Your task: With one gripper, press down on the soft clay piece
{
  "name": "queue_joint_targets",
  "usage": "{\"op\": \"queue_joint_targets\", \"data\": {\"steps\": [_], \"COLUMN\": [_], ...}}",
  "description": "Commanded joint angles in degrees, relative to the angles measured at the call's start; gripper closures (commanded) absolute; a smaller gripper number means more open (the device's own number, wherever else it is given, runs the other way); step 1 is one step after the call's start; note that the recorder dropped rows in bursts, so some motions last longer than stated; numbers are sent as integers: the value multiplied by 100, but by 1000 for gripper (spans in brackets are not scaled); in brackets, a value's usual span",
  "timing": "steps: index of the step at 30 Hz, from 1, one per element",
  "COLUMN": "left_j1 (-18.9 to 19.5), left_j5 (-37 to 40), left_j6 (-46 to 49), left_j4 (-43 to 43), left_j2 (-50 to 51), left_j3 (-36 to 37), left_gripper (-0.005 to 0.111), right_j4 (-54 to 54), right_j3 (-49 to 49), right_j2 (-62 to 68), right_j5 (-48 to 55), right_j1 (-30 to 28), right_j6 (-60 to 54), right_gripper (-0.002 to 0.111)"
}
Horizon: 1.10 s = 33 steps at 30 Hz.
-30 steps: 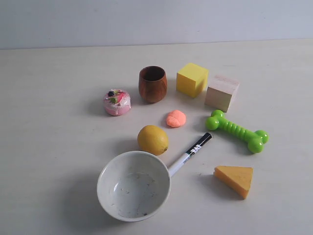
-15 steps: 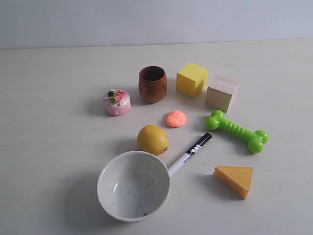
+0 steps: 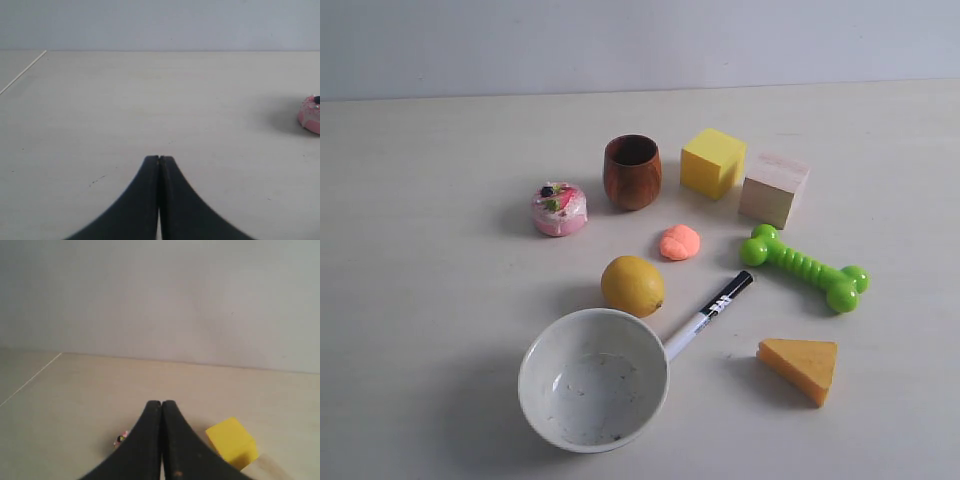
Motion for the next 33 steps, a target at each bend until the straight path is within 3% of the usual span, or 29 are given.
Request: {"op": "queue_joint_targets", "data": {"steps": [1,5,12,23,25,33], "left_j1": [-31,-31,-31,-31,-31,-31], "left_j5": [-46,-46,-46,-46,-46,-46], "left_j6": [-10,-10,-10,-10,-10,-10], "left_j4": [-12,-12,-12,-12,-12,-12], "left_j2": [-38,-38,-38,-38,-38,-38], "left_j3": [0,0,0,0,0,0], "left_gripper": [107,107,107,107,107,107], "right_j4": [-27,-27,-27,-27,24,2324], "right_j3": [-41,-41,-41,-41,-41,-41], "right_j2": [296,474,917,1155,1167,1489], "right_j5": [798,1667,2185,2276,2185,1930], "right_j1": [421,895,1690,1892,1892,1892], "right_j6": [35,56,225,263,-130,-2681], "right_gripper": [108,108,108,108,108,108]}}
